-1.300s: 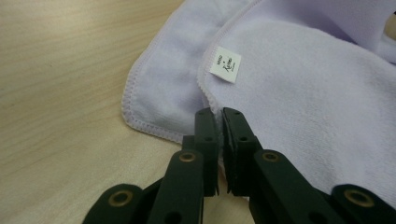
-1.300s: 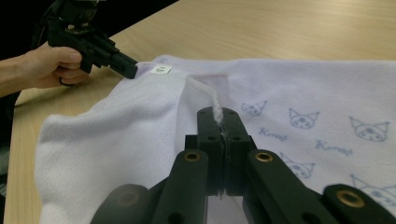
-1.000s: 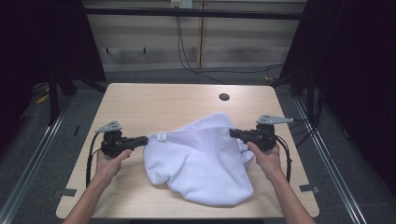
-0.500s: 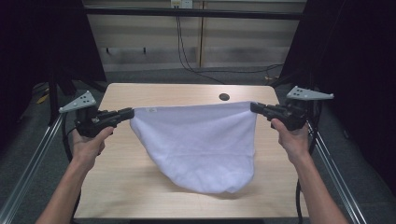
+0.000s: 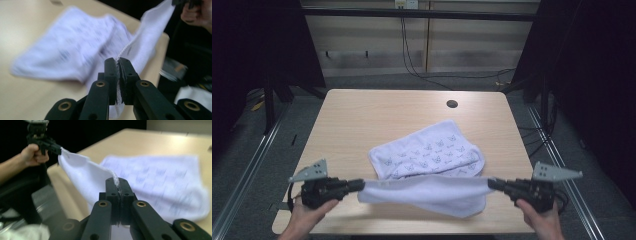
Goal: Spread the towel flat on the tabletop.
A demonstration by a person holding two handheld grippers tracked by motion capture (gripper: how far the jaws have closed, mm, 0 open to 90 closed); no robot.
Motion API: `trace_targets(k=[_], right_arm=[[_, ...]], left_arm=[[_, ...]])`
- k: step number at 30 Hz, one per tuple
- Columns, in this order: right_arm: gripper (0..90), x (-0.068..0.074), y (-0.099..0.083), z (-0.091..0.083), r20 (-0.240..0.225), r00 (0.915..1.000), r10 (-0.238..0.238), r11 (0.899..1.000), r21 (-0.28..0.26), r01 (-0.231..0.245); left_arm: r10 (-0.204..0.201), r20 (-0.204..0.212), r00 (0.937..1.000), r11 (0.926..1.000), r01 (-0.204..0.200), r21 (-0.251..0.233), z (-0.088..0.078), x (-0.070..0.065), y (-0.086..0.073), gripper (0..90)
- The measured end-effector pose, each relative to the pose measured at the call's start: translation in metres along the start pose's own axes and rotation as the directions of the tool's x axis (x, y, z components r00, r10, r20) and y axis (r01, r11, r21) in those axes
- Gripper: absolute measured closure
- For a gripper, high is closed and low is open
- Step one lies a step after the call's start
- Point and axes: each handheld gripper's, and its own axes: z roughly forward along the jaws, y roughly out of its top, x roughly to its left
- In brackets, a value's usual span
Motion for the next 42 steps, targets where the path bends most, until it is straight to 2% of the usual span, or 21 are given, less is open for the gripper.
trace_targets(k=[2, 4, 6, 8, 11, 13, 15, 17, 18, 20, 21, 23, 24, 26, 29, 31, 33, 35, 37, 39, 42], right_arm=[[88.5, 0.012, -0.017, -0.005, -0.010, 0.9999, 0.002, 1.000, 0.022, -0.002], [88.5, 0.027, -0.027, -0.015, -0.006, 0.9999, -0.011, 0.999, 0.041, 0.012], [88.4, 0.042, -0.034, -0.028, -0.015, 0.9998, -0.010, 0.999, 0.048, 0.011], [87.8, 0.054, -0.043, -0.040, -0.015, 0.9999, 0.002, 0.998, 0.064, -0.001], [71.9, 0.061, -0.051, -0.053, -0.057, 0.9983, 0.015, 0.997, 0.072, -0.011], [68.7, 0.055, -0.046, -0.053, -0.054, 0.9984, 0.014, 0.999, 0.047, -0.011], [67.7, 0.052, -0.044, -0.050, -0.052, 0.9986, 0.013, 0.999, 0.041, -0.011], [65.7, 0.039, -0.041, -0.027, -0.018, 0.9998, 0.010, 0.997, 0.071, -0.008], [65.7, 0.039, -0.041, -0.027, -0.018, 0.9998, 0.010, 0.997, 0.071, -0.008], [64.6, 0.024, -0.040, -0.002, 0.002, 0.9999, 0.017, 0.993, 0.115, -0.017], [64.1, 0.015, -0.039, 0.012, 0.017, 0.9996, 0.022, 0.991, 0.134, -0.024], [64.2, -0.004, -0.034, 0.038, 0.045, 0.9988, 0.019, 0.978, 0.205, -0.028], [64.8, -0.012, -0.032, 0.049, 0.062, 0.9979, 0.017, 0.974, 0.224, -0.031], [65.4, -0.029, -0.027, 0.068, 0.077, 0.9969, 0.018, 0.965, 0.261, -0.038], [65.0, -0.046, -0.027, 0.088, 0.101, 0.9945, 0.028, 0.952, 0.300, -0.057], [63.9, -0.050, -0.031, 0.097, 0.100, 0.9944, 0.036, 0.947, 0.315, -0.066], [62.2, -0.047, -0.035, 0.103, 0.102, 0.9945, 0.021, 0.934, 0.353, -0.056], [60.8, -0.044, -0.038, 0.109, 0.101, 0.9949, 0.007, 0.923, 0.383, -0.045], [79.5, -0.040, -0.041, 0.113, 0.114, 0.9933, -0.022, 0.915, 0.402, -0.025], [88.3, -0.038, -0.038, 0.109, 0.125, 0.9916, -0.031, 0.926, 0.377, -0.019], [89.1, -0.037, -0.032, 0.085, 0.156, 0.9876, -0.020, 0.955, 0.296, -0.027]], left_arm=[[-0.012, 0.045, 0.9989, 0.9999, 0.012, 0.008, -0.003, -0.013, -0.009, 85.7], [0.026, 0.065, 0.9976, 0.9993, -0.027, 0.026, -0.011, -0.029, -0.015, 85.7], [0.020, 0.093, 0.9954, 0.9998, -0.020, 0.004, -0.020, -0.045, -0.022, 85.7], [0.046, 0.114, 0.9924, 0.9989, -0.046, -0.007, -0.028, -0.058, -0.029, 85.5], [0.053, 0.156, 0.9863, 0.9986, -0.052, -0.011, -0.031, -0.066, -0.035, 81.1], [0.045, 0.195, 0.9799, 0.9989, -0.041, -0.025, -0.030, -0.059, -0.032, 73.2], [0.036, 0.198, 0.9796, 0.9991, -0.031, -0.028, -0.028, -0.056, -0.030, 72.0], [0.022, 0.161, 0.9868, 0.9997, -0.020, -0.012, -0.020, -0.044, -0.024, 70.9], [0.000, 0.168, 0.9858, 1.0000, -0.001, 0.004, -0.011, -0.035, -0.021, 70.9], [-0.026, 0.103, 0.9943, 0.9989, 0.022, 0.041, 0.011, -0.017, -0.014, 71.0], [-0.053, 0.106, 0.9930, 0.9956, 0.044, 0.083, 0.023, -0.005, -0.010, 71.3], [-0.061, 0.019, 0.9979, 0.9927, 0.059, 0.105, 0.046, 0.013, -0.006, 71.7], [-0.087, 0.025, 0.9959, 0.9884, 0.083, 0.128, 0.056, 0.023, -0.005, 72.4], [-0.126, -0.014, 0.9919, 0.9806, 0.127, 0.149, 0.070, 0.037, -0.004, 70.3], [-0.131, -0.014, 0.9913, 0.9746, 0.131, 0.182, 0.082, 0.046, -0.004, 65.1], [-0.167, 0.014, 0.9859, 0.9611, 0.159, 0.226, 0.092, 0.052, -0.006, 62.1], [-0.149, -0.001, 0.9889, 0.9553, 0.144, 0.258, 0.101, 0.052, -0.009, 63.1], [-0.132, 0.005, 0.9913, 0.9521, 0.125, 0.279, 0.107, 0.049, -0.008, 72.3], [-0.111, -0.016, 0.9937, 0.9474, 0.111, 0.300, 0.110, 0.045, -0.006, 87.7], [-0.110, -0.015, 0.9938, 0.9470, 0.109, 0.302, 0.105, 0.043, -0.007, 88.5], [-0.148, 0.003, 0.9890, 0.9527, 0.141, 0.269, 0.083, 0.037, -0.013, 88.6]])
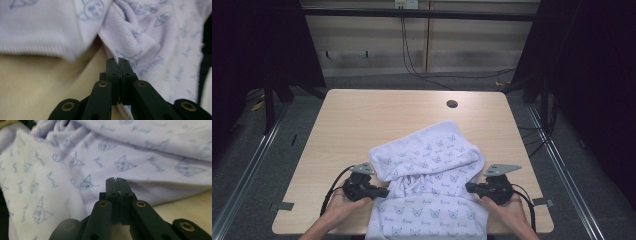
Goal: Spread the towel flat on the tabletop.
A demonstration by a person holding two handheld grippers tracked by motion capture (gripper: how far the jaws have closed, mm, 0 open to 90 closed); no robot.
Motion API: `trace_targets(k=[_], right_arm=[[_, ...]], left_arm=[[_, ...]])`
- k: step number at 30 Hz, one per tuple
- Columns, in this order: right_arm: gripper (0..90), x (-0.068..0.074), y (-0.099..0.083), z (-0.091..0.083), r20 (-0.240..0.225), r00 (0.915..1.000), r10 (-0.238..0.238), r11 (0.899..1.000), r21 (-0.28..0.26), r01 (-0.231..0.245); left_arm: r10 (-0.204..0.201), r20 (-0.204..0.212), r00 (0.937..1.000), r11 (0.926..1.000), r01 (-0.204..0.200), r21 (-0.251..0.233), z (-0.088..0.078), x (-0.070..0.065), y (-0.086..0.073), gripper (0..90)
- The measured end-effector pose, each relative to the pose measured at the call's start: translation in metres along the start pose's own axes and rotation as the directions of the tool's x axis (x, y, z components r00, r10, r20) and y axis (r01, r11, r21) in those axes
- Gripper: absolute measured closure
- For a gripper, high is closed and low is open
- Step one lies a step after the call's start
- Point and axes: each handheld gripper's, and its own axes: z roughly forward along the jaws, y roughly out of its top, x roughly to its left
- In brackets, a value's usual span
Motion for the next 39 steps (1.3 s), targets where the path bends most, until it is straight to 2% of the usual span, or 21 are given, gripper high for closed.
trace_targets(k=[2, 6, 7, 9, 11, 13, 14, 16, 18, 21, 23, 24, 26, 28, 31, 32, 34, 35, 36, 37, 39], right_arm=[[89.2, -0.005, -0.005, -0.020, 0.028, 0.9992, 0.029, 0.999, -0.045, -0.028], [89.3, -0.014, -0.028, -0.055, 0.080, 0.9943, 0.070, 0.994, -0.087, -0.062], [89.3, -0.014, -0.035, -0.062, 0.086, 0.9928, 0.084, 0.993, -0.086, -0.077], [89.3, -0.010, -0.047, -0.071, 0.089, 0.9915, 0.095, 0.993, -0.084, -0.088], [89.1, -0.005, -0.055, -0.077, 0.094, 0.9900, 0.106, 0.992, -0.078, -0.099], [86.3, -0.002, -0.059, -0.079, 0.091, 0.9932, 0.072, 0.997, -0.048, -0.068], [80.7, 0.000, -0.060, -0.079, 0.094, 0.9938, 0.060, 0.998, -0.040, -0.057], [71.4, 0.001, -0.057, -0.077, 0.110, 0.9918, 0.065, 0.996, -0.061, -0.059], [68.8, -0.002, -0.049, -0.077, 0.115, 0.9900, 0.082, 0.992, -0.102, -0.070], [68.9, -0.007, -0.033, -0.068, 0.088, 0.9947, 0.053, 0.993, -0.114, -0.043], [68.9, -0.008, -0.021, -0.052, 0.050, 0.9981, 0.036, 0.994, -0.109, -0.030], [68.6, -0.009, -0.015, -0.041, 0.040, 0.9989, 0.024, 0.996, -0.092, -0.020], [66.0, -0.012, -0.002, -0.018, 0.026, 0.9996, -0.006, 0.998, -0.061, 0.008], [64.8, -0.015, 0.014, 0.005, 0.035, 0.9984, -0.046, 0.999, -0.028, 0.047], [60.1, -0.026, 0.034, 0.032, 0.042, 0.9969, -0.066, 0.998, -0.013, 0.067], [58.9, -0.030, 0.037, 0.040, 0.056, 0.9958, -0.073, 0.997, -0.004, 0.073], [60.6, -0.035, 0.037, 0.056, 0.063, 0.9950, -0.077, 0.996, 0.044, 0.074], [64.5, -0.034, 0.035, 0.062, 0.064, 0.9943, -0.085, 0.994, 0.076, 0.081], [68.0, -0.032, 0.031, 0.064, 0.065, 0.9929, -0.100, 0.993, 0.073, 0.095], [72.4, -0.029, 0.030, 0.061, 0.050, 0.9945, -0.092, 0.993, 0.081, 0.088], [80.8, -0.021, 0.024, 0.054, 0.017, 0.9943, -0.106, 0.989, 0.108, 0.103]], left_arm=[[-0.013, 0.006, 0.9999, 0.9997, 0.013, -0.021, -0.016, -0.005, -0.013, 88.6], [0.002, 0.021, 0.9998, 0.9992, -0.001, -0.041, -0.042, -0.023, -0.041, 88.6], [0.035, 0.010, 0.9993, 0.9984, -0.034, -0.044, -0.047, -0.028, -0.042, 88.6], [0.030, 0.062, 0.9976, 0.9967, -0.025, -0.078, -0.056, -0.036, -0.041, 88.6], [0.082, 0.100, 0.9916, 0.9960, -0.078, -0.042, -0.056, -0.048, -0.039, 88.4], [0.088, 0.132, 0.9874, 0.9961, -0.088, -0.007, -0.053, -0.056, -0.038, 87.6], [0.098, 0.137, 0.9857, 0.9951, -0.099, 0.000, -0.051, -0.059, -0.037, 85.2], [0.098, 0.155, 0.9831, 0.9952, -0.096, -0.022, -0.049, -0.058, -0.035, 78.1], [0.085, 0.139, 0.9867, 0.9954, -0.078, -0.056, -0.047, -0.050, -0.029, 73.4], [0.022, 0.073, 0.9971, 0.9935, -0.013, -0.113, -0.040, -0.026, -0.015, 71.3], [-0.010, 0.081, 0.9966, 0.9888, 0.022, -0.148, -0.026, -0.011, -0.004, 71.4], [-0.015, 0.085, 0.9963, 0.9893, 0.027, -0.143, -0.018, -0.007, 0.003, 71.2], [0.001, 0.054, 0.9985, 0.9917, 0.006, -0.128, -0.001, -0.001, 0.016, 69.2], [0.026, -0.003, 0.9997, 0.9949, -0.026, -0.098, 0.011, 0.001, 0.026, 65.9], [0.015, -0.015, 0.9998, 0.9979, -0.016, -0.063, 0.026, 0.006, 0.030, 62.8], [0.025, -0.018, 0.9995, 0.9995, -0.025, -0.021, 0.030, 0.006, 0.029, 63.3], [0.057, -0.057, 0.9967, 0.9983, -0.057, -0.012, 0.031, 0.003, 0.023, 73.3], [0.055, -0.054, 0.9970, 0.9985, -0.055, 0.002, 0.029, 0.003, 0.023, 78.0], [0.065, -0.056, 0.9963, 0.9979, -0.064, 0.006, 0.027, 0.002, 0.021, 81.8], [0.072, -0.066, 0.9952, 0.9974, -0.071, 0.011, 0.025, 0.002, 0.019, 84.6], [0.064, -0.048, 0.9968, 0.9979, -0.063, 0.017, 0.021, 0.001, 0.015, 87.4]])
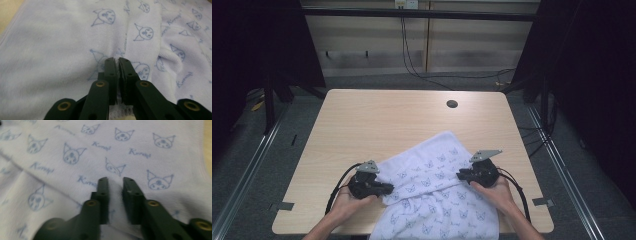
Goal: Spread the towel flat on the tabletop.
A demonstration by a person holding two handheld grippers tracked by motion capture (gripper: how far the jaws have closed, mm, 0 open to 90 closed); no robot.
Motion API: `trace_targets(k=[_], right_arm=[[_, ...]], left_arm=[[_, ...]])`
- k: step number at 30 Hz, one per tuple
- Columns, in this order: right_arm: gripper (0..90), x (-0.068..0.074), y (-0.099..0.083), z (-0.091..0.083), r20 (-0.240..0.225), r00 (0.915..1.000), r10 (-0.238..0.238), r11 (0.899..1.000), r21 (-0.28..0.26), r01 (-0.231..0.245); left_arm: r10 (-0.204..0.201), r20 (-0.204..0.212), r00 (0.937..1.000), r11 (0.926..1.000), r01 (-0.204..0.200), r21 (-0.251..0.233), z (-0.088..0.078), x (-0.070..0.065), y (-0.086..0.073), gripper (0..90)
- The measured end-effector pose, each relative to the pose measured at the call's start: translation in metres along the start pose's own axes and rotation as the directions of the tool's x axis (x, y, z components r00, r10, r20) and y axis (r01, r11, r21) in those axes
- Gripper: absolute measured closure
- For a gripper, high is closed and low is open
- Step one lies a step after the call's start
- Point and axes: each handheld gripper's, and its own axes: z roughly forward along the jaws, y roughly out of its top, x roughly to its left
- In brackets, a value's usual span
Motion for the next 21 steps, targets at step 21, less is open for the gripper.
trace_targets(k=[21], right_arm=[[64.9, -0.016, -0.005, -0.035, 0.012, 0.9961, 0.087, 0.990, -0.114, -0.085]], left_arm=[[-0.186, -0.049, 0.9812, 0.9714, 0.177, -0.159, -0.046, 0.035, -0.025, 68.3]])
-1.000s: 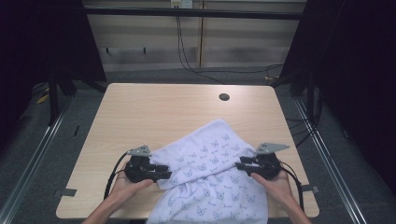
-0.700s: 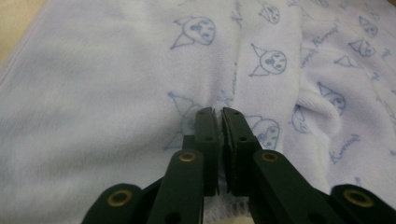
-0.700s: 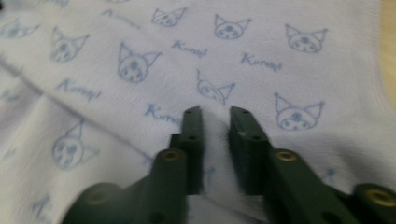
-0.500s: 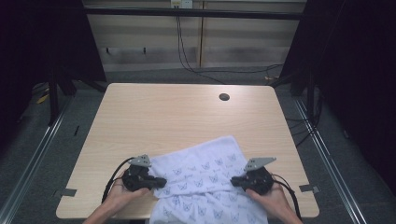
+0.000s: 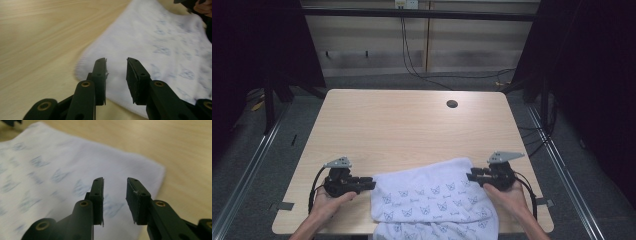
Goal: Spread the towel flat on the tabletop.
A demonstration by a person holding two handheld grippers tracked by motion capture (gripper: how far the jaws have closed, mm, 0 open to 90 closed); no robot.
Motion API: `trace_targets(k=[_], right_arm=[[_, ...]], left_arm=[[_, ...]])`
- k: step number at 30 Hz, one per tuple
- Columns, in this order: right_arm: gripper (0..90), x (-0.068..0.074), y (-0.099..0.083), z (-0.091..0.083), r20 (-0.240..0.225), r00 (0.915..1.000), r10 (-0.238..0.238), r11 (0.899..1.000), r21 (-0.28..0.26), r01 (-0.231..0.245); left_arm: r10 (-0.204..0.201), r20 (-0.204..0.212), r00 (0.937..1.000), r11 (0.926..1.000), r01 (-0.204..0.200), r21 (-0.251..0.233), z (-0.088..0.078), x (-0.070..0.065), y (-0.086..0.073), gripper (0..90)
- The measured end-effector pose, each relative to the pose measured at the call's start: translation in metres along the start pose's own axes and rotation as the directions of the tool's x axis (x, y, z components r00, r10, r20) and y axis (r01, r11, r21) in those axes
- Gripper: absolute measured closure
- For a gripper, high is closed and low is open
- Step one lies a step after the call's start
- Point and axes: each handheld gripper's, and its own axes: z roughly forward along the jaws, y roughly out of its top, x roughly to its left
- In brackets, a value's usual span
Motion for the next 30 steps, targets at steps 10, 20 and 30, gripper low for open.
trace_targets(k=[10, 20, 30], right_arm=[[55.7, -0.026, 0.008, 0.042, 0.100, 0.9949, 0.009, 0.998, 0.057, -0.015], [86.5, -0.014, 0.009, 0.038, 0.019, 0.9998, -0.001, 1.000, 0.030, 0.001], [86.8, -0.023, 0.060, -0.023, 0.050, 0.9984, 0.025, 0.976, -0.217, -0.014]], left_arm=[[0.075, -0.062, 0.9953, 0.9956, -0.071, 0.061, 0.017, -0.003, 0.004, 59.0], [0.116, -0.015, 0.9931, 0.9907, -0.115, 0.073, 0.019, -0.013, 0.007, 88.6], [0.147, -0.080, 0.9859, 0.9635, -0.161, -0.214, -0.028, -0.012, 0.084, 88.8]])
